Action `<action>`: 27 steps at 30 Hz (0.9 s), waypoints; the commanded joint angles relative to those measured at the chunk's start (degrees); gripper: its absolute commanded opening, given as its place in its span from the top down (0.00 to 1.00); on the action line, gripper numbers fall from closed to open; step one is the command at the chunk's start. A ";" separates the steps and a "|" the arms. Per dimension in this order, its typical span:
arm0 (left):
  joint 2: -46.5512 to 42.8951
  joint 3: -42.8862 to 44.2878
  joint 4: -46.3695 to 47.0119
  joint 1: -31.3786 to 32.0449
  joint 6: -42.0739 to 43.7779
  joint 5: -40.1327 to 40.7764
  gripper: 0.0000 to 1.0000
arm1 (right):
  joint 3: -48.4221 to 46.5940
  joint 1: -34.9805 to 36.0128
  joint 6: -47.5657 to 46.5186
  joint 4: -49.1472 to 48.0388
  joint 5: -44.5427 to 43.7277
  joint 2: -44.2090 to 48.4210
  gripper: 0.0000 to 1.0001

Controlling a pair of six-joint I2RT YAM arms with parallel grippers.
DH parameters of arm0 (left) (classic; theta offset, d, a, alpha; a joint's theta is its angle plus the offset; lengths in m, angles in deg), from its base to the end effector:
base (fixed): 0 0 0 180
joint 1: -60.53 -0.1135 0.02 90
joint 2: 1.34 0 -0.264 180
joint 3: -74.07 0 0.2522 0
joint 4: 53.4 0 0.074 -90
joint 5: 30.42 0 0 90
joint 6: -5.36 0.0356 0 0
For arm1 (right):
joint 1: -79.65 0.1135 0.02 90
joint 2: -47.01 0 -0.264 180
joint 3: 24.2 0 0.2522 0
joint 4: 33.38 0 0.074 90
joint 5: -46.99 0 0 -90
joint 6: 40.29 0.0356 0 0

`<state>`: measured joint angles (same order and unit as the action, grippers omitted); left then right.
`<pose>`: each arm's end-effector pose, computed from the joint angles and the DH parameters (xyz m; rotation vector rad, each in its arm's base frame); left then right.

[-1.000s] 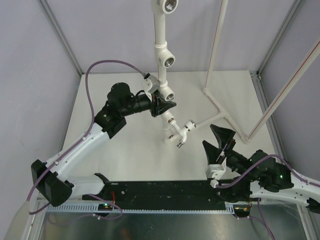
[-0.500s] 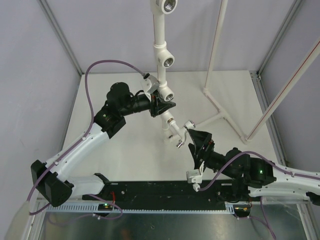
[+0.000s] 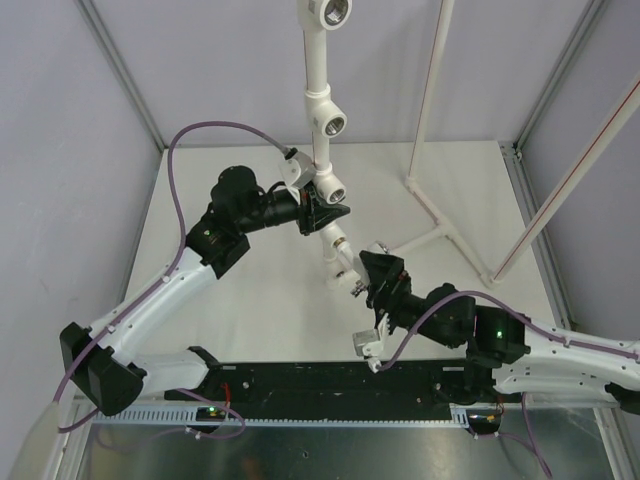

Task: Install the water faucets
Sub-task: Screw the water faucet onto the adaptor.

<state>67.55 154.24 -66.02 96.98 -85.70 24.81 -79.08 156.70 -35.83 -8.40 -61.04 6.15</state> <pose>0.2095 -0.1800 0.4067 0.9568 1.3818 -0.9813 0.0490 0.1641 0.3268 -1.6985 0.4922 -0.3845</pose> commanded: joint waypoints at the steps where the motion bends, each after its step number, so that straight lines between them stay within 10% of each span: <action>1: -1.50 -1.46 -4.94 -0.80 -2.59 -1.91 1.00 | -2.65 -2.73 -7.62 -0.91 3.02 -1.68 0.01; 17: -1.88 -2.24 -3.04 -1.59 -3.88 -3.42 1.00 | -4.13 -4.09 -8.48 -5.19 4.60 -7.98 0.10; 27: -1.67 -2.34 -2.28 -1.94 -4.65 -4.20 1.00 | -4.22 -3.81 -8.32 -8.79 3.66 -10.41 0.32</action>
<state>67.11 153.28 -64.60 95.99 -86.23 23.11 -80.74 152.75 -39.04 -14.12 -57.10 -3.71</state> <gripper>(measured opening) 0.346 0.729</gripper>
